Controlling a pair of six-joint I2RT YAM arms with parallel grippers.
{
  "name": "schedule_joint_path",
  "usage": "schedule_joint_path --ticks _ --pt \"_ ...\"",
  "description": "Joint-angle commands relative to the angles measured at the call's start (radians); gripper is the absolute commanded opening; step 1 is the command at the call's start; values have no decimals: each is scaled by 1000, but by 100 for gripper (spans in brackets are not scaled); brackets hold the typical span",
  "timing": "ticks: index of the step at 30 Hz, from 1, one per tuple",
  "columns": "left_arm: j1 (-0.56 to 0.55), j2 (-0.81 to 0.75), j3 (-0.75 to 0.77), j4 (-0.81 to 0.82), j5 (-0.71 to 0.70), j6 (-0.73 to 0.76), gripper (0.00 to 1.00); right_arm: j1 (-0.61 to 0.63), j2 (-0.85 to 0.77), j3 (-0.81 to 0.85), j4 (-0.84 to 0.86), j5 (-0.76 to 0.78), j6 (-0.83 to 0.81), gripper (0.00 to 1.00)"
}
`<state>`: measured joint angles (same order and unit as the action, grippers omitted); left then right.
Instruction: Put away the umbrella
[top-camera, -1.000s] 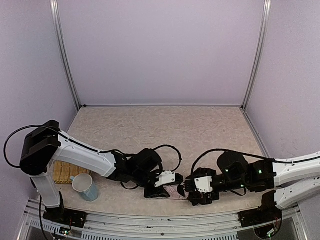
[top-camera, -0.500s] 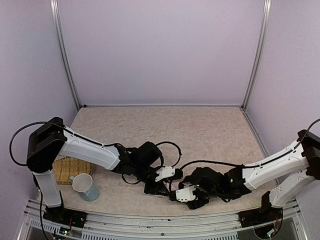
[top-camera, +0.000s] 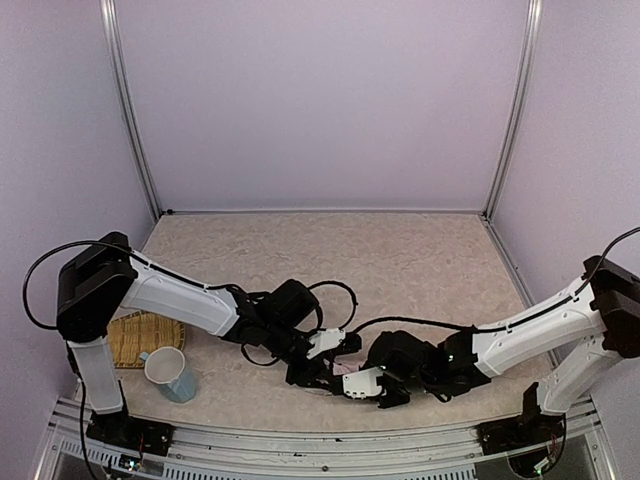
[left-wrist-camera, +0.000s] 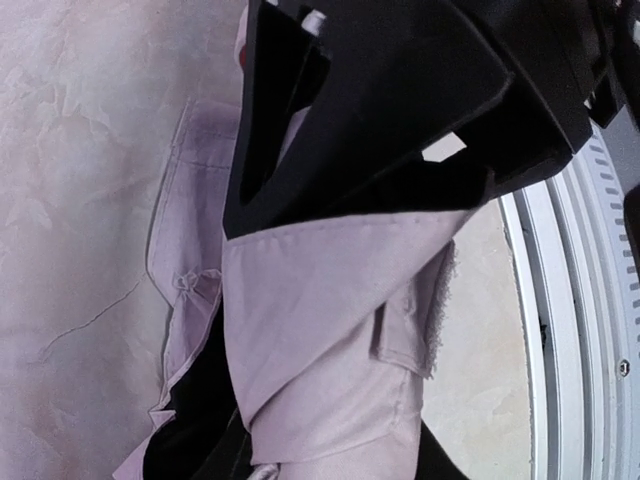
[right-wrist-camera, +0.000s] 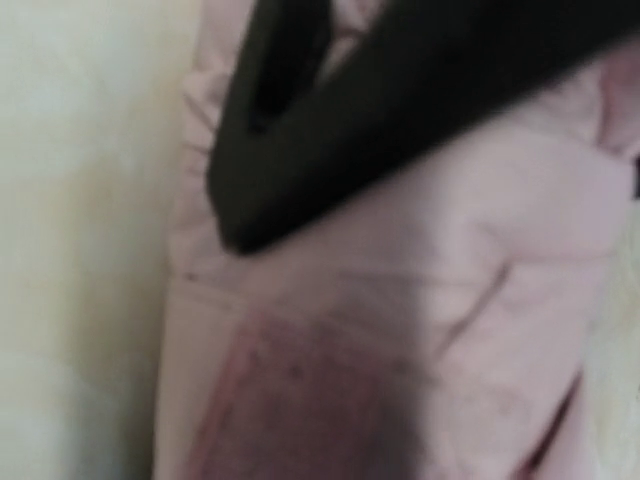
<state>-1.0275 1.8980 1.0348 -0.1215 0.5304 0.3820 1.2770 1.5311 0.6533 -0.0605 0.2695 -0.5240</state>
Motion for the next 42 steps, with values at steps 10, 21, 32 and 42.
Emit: schedule_joint_path --ticks 10,21,32,42 --pt "59 -427 -440 553 -227 -120 89 -76 -14 45 -222 -285 58 0" --pt "-268 -589 -635 646 -611 213 75 -199 150 195 -469 -626 101 0" --pt "-359 -224 -453 610 -858 332 92 -263 301 312 -601 -726 80 0" --pt "-237 -104 -281 263 -654 196 77 -302 351 349 -592 -737 71 0"
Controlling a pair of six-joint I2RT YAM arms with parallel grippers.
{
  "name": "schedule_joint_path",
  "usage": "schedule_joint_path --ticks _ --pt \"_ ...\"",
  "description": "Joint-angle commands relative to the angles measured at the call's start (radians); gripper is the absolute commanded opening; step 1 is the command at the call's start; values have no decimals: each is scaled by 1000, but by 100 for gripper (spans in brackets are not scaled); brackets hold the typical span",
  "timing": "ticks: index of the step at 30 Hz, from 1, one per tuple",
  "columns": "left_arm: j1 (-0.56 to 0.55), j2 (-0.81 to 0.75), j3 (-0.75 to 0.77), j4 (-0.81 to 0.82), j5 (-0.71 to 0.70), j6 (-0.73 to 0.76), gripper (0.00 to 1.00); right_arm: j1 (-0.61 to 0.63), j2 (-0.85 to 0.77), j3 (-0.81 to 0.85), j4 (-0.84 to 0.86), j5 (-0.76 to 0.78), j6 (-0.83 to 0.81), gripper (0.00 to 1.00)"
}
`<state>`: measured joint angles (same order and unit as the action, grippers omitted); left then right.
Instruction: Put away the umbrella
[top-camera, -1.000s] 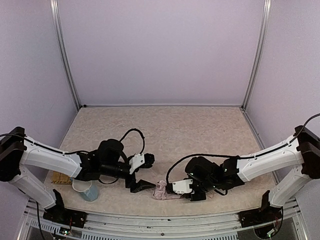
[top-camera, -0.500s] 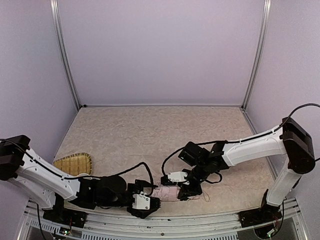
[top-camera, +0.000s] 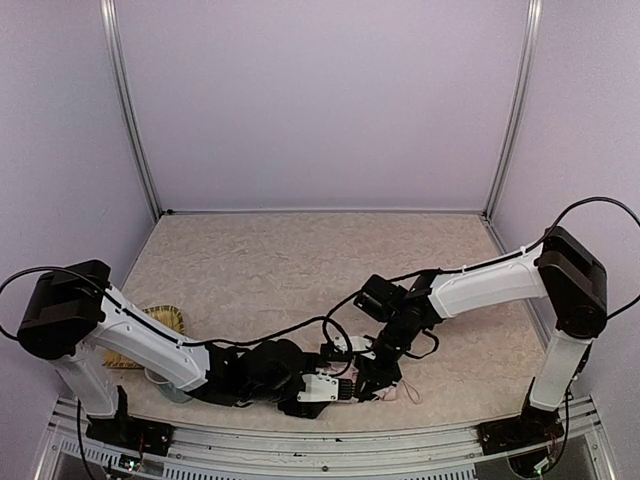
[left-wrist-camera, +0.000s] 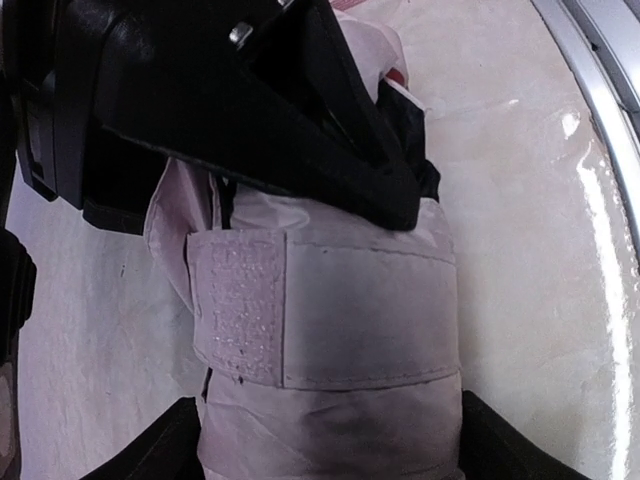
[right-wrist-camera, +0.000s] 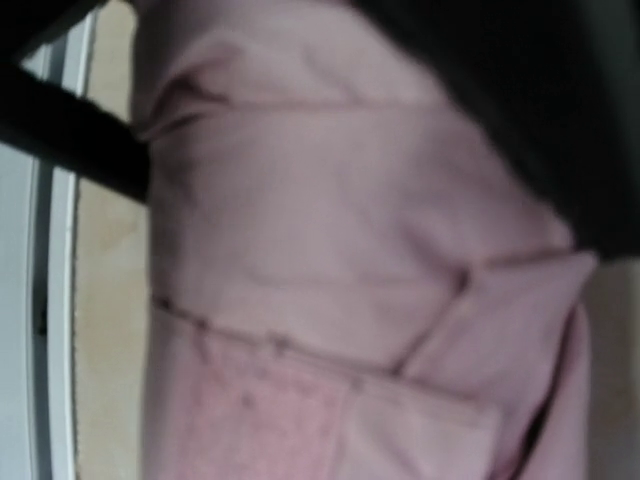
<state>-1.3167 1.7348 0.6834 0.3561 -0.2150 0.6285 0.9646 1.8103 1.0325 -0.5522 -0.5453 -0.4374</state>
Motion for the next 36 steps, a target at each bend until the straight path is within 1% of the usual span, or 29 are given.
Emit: schedule_joint_path --ticks 1,4,7,12,14,15,16,19,22,23,24,25,28,30,31,32,33,36 --pt "62 64 84 -243 113 -62 76 9 70 -29 -95 80 -14 0" --pt "87 89 119 -317 187 -81 78 4 61 -21 -82 79 -14 0" --pt "99 125 145 -353 214 -86 80 0 51 -18 -75 79 -14 0" --pt "110 155 144 -315 219 -83 82 -2 38 -23 -62 77 -15 0" --pt "109 154 137 -289 230 -81 79 -4 37 -25 -55 78 -12 0" --pt "110 157 137 -279 232 -85 75 -4 37 -25 -49 78 -10 0" --pt "111 163 138 -275 233 -87 68 -4 35 -24 -44 78 -8 0" --pt "112 176 134 -274 237 -93 43 -5 27 -26 -28 86 0 0" --pt "113 163 121 -277 239 -95 24 -7 2 -35 -3 124 16 8" --pt "114 158 118 -281 236 -95 18 -10 -10 -38 4 133 20 13" --pt "115 152 116 -286 231 -94 11 -11 -26 -43 13 152 27 23" --pt "114 147 116 -290 221 -94 1 -14 -51 -50 23 167 36 30" --pt "115 131 109 -263 145 -114 0 -19 -123 -82 60 221 67 49" --pt "114 111 97 -203 46 -138 0 -19 -189 -108 95 294 92 61" --pt "114 96 90 -171 -6 -150 0 -18 -223 -123 117 331 104 70" --pt "113 77 84 -144 -54 -153 0 -18 -266 -142 143 368 116 88" --pt "114 56 79 -116 -107 -153 0 -18 -310 -162 180 399 124 98" --pt "111 -17 84 -70 -224 -129 0 -21 -447 -224 279 490 144 100"
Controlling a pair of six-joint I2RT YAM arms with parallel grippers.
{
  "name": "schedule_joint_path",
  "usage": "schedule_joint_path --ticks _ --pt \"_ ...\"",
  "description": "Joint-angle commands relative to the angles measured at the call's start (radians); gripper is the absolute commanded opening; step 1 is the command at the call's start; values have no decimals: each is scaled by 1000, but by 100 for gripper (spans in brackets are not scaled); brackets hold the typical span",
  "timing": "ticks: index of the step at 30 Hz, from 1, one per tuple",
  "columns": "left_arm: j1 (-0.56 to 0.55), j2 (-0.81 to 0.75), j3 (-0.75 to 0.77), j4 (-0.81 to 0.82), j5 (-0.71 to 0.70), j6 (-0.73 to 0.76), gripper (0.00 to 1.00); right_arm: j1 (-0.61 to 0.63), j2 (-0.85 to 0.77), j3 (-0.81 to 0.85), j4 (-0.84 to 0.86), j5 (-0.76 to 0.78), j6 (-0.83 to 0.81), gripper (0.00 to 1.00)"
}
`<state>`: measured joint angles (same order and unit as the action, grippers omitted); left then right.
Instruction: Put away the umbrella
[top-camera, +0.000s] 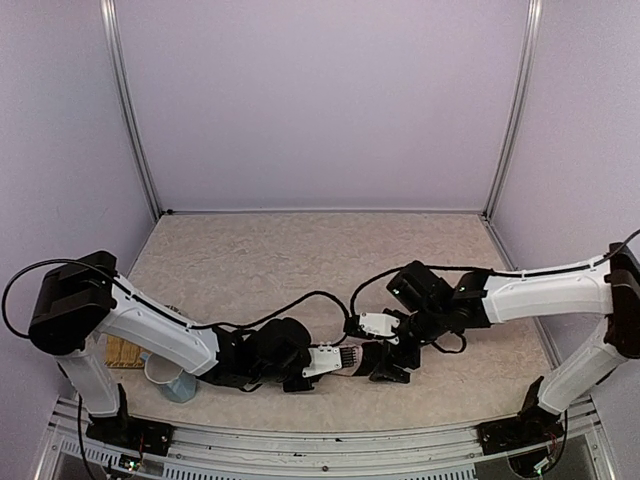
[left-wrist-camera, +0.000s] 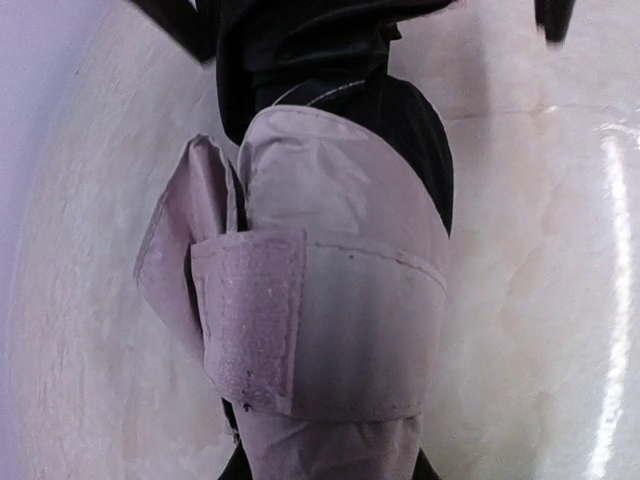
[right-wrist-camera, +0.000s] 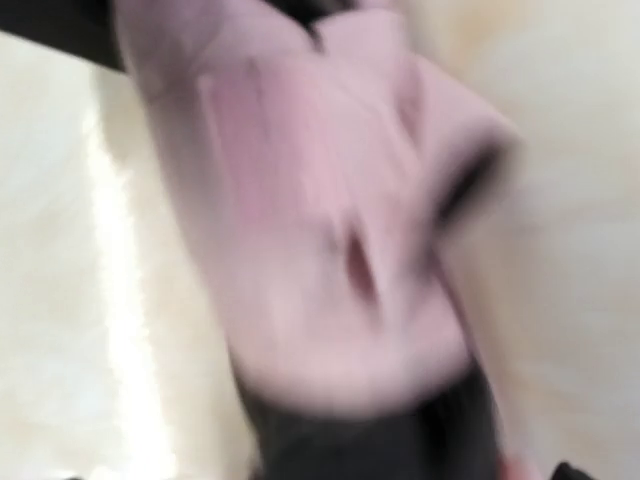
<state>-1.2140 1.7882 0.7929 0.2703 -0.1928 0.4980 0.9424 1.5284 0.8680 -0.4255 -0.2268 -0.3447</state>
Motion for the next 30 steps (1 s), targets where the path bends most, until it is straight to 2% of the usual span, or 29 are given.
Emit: schedule_joint_path --ticks 1,6,8,11,16,20,23,27,30 --pt "9 -100 -19 19 -270 12 0 1 -217 -80 187 206 61 100" --pt "21 -274 37 -44 -273 44 0 1 -463 -192 369 336 159 100" --pt "25 -336 65 -77 -262 45 0 1 -546 -239 449 287 194 100" --pt "27 -416 104 -123 -246 53 0 0 -625 -309 586 108 225 100" --pt "13 -521 136 -148 -262 99 0 1 -643 -332 731 -31 322 92" --pt "-3 -556 133 -128 -304 179 0 1 -609 -364 888 -117 426 91" --pt "-9 -559 129 -104 -344 218 0 1 -593 -309 807 -127 465 85" --pt "11 -567 130 -125 -280 144 0 0 -639 -337 732 6 488 88" --pt "10 -563 142 -139 -276 102 0 -1 -641 -359 704 9 469 88"
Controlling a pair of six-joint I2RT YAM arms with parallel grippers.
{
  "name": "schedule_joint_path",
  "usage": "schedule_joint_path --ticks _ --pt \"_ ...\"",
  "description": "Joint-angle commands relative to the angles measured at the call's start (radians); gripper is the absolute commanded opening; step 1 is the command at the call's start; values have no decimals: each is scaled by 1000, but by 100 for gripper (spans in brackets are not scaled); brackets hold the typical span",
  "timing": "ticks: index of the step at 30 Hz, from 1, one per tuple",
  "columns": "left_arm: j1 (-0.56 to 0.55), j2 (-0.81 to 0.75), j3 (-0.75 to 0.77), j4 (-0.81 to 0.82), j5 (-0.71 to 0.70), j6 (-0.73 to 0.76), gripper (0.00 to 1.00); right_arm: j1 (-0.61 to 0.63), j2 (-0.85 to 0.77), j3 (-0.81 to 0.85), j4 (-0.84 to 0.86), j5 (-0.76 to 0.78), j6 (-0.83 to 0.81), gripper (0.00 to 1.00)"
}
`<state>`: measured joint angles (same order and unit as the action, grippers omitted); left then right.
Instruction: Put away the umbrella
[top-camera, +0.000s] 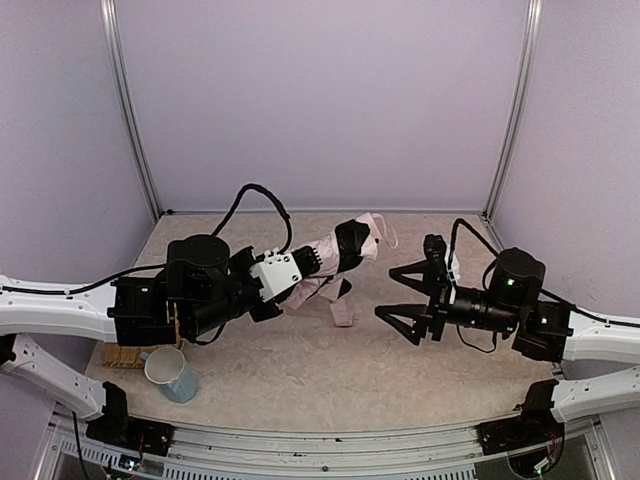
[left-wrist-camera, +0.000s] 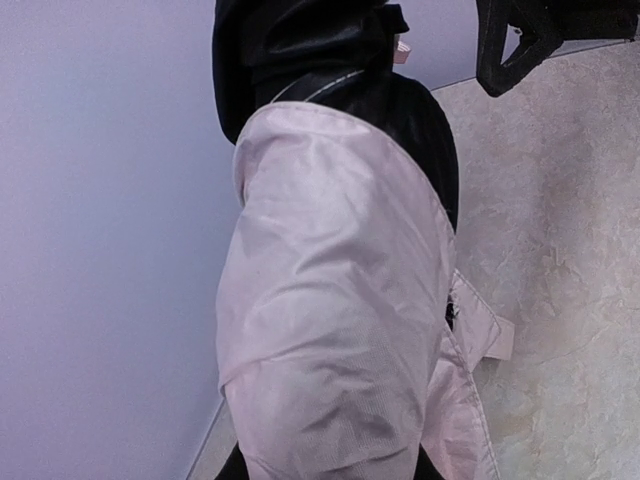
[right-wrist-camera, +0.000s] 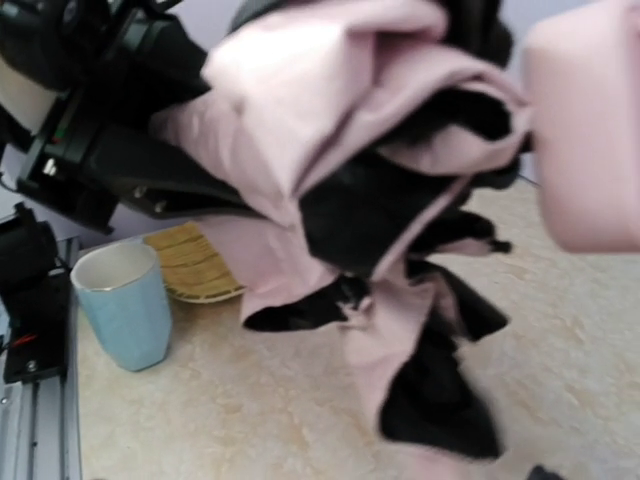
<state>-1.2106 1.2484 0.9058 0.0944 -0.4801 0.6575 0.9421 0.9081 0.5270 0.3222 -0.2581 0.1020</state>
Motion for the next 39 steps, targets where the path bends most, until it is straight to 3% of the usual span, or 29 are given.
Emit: schedule_joint_path --ticks 1,10,17,22,24,29,34,39 --pt "4 -26 34 30 24 -72 0 1 -9 -23 -44 25 17 88" --pt "-80 -130 140 -76 204 -131 0 1 98 -73 66 -93 -164 96" --pt "-168 -155 226 -141 201 -123 0 1 200 -67 143 -158 -197 96" --pt "-173 -153 267 -156 195 -116 0 1 248 -69 168 -228 -151 72" --pt "-174 -154 278 -162 200 -116 0 1 259 -86 194 -231 -127 56" --pt "-179 -155 290 -171 245 -118 0 0 295 -96 267 -250 -91 0" --pt "-182 -197 258 -230 411 -157 0 -33 280 -25 86 24 -164 0" --pt "-210 -168 97 -255 666 -181 0 -186 255 215 -167 -16 -287 0"
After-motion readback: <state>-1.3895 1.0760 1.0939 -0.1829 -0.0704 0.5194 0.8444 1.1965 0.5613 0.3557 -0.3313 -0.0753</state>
